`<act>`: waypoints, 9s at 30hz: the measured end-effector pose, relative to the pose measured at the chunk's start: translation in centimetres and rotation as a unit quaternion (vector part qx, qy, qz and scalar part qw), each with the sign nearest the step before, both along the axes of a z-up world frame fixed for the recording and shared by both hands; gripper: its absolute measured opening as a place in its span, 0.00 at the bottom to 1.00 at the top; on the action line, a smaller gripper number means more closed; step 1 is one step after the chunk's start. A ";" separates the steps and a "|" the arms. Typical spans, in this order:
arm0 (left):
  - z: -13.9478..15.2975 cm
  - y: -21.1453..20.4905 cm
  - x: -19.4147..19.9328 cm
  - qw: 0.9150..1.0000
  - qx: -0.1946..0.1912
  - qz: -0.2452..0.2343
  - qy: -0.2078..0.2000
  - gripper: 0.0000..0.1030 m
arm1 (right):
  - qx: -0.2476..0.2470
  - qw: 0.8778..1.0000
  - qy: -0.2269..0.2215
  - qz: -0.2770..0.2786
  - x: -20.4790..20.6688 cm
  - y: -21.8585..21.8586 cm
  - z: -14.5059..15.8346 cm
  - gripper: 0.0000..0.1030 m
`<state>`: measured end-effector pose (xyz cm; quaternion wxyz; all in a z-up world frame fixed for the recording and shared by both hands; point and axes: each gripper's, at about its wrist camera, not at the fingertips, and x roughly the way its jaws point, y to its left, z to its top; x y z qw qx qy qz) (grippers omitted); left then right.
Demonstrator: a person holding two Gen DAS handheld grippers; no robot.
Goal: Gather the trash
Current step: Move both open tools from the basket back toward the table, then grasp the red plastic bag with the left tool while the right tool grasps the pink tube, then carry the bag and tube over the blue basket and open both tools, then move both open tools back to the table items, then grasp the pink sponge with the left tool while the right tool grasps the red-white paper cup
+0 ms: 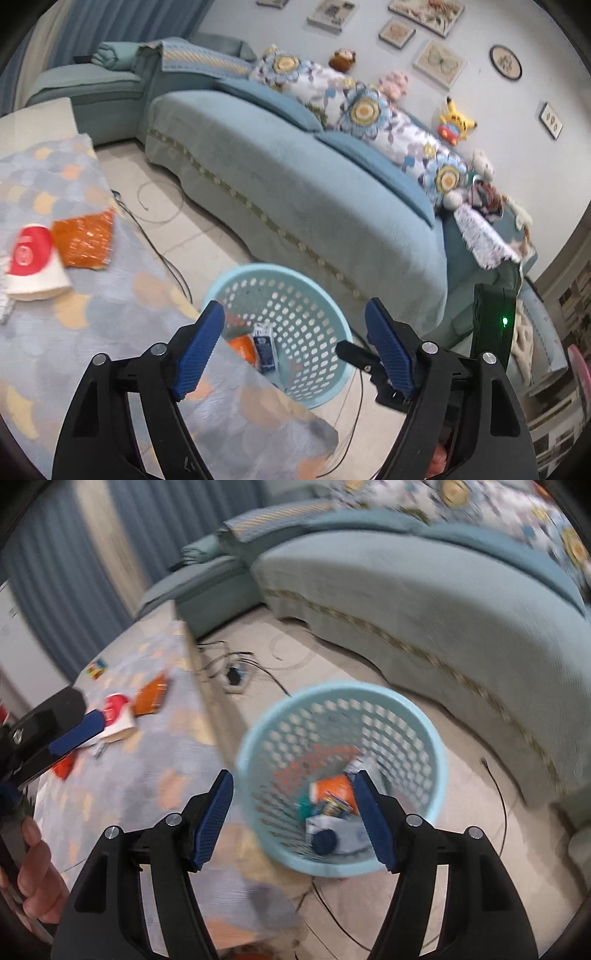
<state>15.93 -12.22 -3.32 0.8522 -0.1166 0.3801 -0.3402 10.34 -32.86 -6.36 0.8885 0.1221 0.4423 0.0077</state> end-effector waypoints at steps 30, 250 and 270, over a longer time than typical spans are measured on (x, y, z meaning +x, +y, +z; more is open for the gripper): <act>-1.8 29.7 -5.7 0.950 0.061 0.307 0.003 0.80 | -0.059 0.974 -0.098 0.193 4.5 26.7 -0.2 0.68; -1.1 26.2 7.6 0.942 0.110 0.307 -0.076 0.40 | -0.008 0.979 -0.076 0.191 14.0 26.1 -2.2 0.19; 10.4 4.1 0.5 0.984 0.006 0.140 -0.113 0.40 | -0.014 0.990 -0.140 0.024 0.8 2.8 6.9 0.17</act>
